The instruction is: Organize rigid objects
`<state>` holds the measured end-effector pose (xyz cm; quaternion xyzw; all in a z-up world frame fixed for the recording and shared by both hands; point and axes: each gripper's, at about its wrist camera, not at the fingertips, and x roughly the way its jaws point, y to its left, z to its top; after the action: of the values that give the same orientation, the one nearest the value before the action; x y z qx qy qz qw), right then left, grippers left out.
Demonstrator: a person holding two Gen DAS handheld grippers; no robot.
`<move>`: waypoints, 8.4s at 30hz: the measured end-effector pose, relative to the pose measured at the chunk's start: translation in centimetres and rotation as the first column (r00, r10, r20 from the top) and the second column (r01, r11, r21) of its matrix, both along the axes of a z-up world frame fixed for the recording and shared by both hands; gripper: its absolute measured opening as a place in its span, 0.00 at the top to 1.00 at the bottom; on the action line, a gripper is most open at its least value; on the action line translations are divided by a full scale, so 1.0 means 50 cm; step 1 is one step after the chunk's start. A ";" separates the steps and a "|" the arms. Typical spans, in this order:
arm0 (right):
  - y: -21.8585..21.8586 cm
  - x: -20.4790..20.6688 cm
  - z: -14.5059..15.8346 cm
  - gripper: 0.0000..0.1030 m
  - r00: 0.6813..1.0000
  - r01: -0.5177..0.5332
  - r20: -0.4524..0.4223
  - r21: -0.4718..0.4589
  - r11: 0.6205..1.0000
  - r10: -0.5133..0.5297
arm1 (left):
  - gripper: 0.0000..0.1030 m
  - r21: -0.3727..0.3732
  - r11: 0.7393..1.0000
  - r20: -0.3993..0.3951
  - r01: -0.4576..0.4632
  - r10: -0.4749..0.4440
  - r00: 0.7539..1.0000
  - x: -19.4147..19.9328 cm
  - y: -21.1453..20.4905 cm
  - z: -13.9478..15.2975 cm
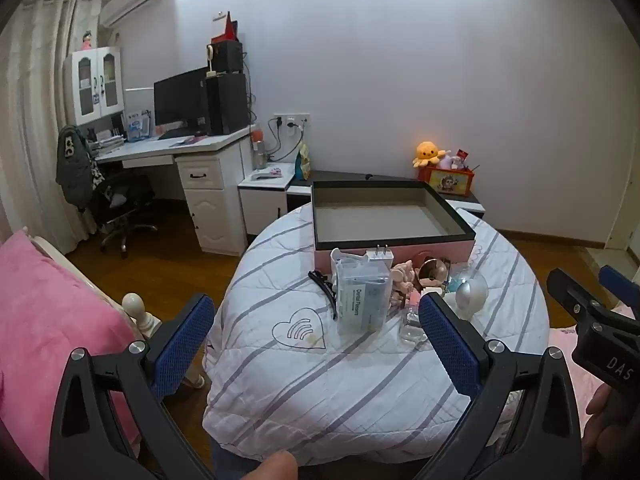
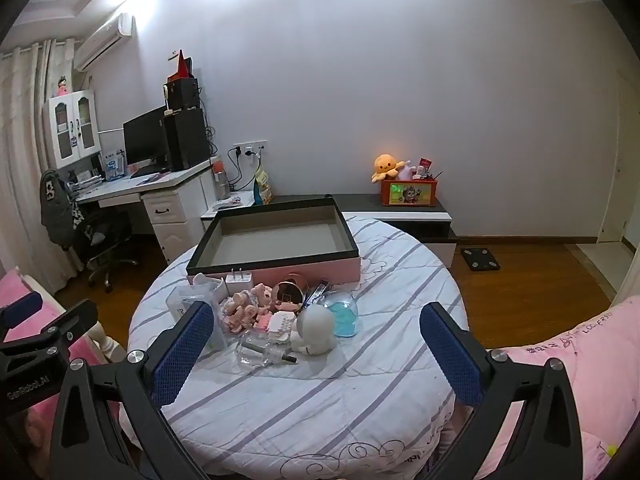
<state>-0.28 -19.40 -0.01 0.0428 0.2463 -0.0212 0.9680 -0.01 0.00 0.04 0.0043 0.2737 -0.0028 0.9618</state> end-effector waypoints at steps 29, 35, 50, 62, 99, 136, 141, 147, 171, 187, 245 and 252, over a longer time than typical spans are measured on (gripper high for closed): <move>-0.001 -0.012 0.016 0.00 1.000 0.001 0.028 -0.010 1.000 0.000 | 0.00 0.023 1.000 0.073 -0.012 0.010 0.997 -0.035 -0.008 0.037; 0.001 -0.013 0.019 0.00 1.000 -0.001 0.030 -0.011 1.000 0.002 | 0.00 0.020 1.000 0.077 -0.012 0.010 0.997 -0.034 -0.008 0.040; 0.002 -0.015 0.025 0.00 0.999 -0.004 0.034 -0.013 1.000 0.005 | 0.00 0.016 1.000 0.078 -0.014 0.012 0.997 -0.034 -0.010 0.041; 0.001 -0.016 0.037 0.00 0.999 -0.013 0.039 -0.018 1.000 0.013 | 0.00 0.015 1.000 0.079 -0.015 0.014 0.997 -0.034 -0.008 0.041; -0.030 0.099 -0.103 0.00 0.990 -0.054 -0.130 0.008 0.999 0.054 | 0.00 -0.012 1.000 -0.064 0.001 -0.002 0.998 0.091 -0.020 -0.092; -0.074 0.284 -0.246 0.40 0.937 -0.106 -0.319 0.122 0.987 0.140 | 0.37 -0.098 0.987 -0.230 0.127 -0.146 0.962 0.306 -0.079 -0.268; -0.069 0.281 -0.231 0.55 0.938 -0.134 -0.304 0.125 0.983 0.167 | 0.37 -0.105 0.985 -0.221 0.140 -0.160 0.962 0.295 -0.073 -0.257; -0.072 0.278 -0.218 0.55 0.939 -0.145 -0.292 0.150 0.978 0.184 | 0.37 -0.103 0.985 -0.186 0.140 -0.157 0.970 0.285 -0.058 -0.230; -0.031 0.483 -0.055 0.55 0.947 -0.281 -0.140 0.077 0.957 0.289 | 0.37 -0.121 0.982 -0.098 0.147 -0.159 0.982 0.486 -0.040 -0.086; -0.039 0.658 -0.181 0.55 0.909 -0.238 -0.329 0.091 0.967 0.255 | 0.33 -0.100 0.984 -0.287 0.150 -0.173 0.942 0.687 -0.117 -0.188; -0.062 0.172 -0.023 0.14 0.990 -0.126 -0.048 0.068 0.990 0.130 | 0.00 -0.056 0.998 0.042 0.031 -0.028 0.999 0.160 0.002 -0.027; -0.060 0.162 -0.016 0.14 0.991 -0.124 -0.038 0.065 0.990 0.127 | 0.00 -0.054 0.998 0.053 0.032 -0.030 0.998 0.149 0.003 -0.024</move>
<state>7.82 -22.41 -0.80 0.0572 0.2693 0.0467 0.9602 7.45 0.16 -1.18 -0.0175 0.2482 -0.0251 0.9682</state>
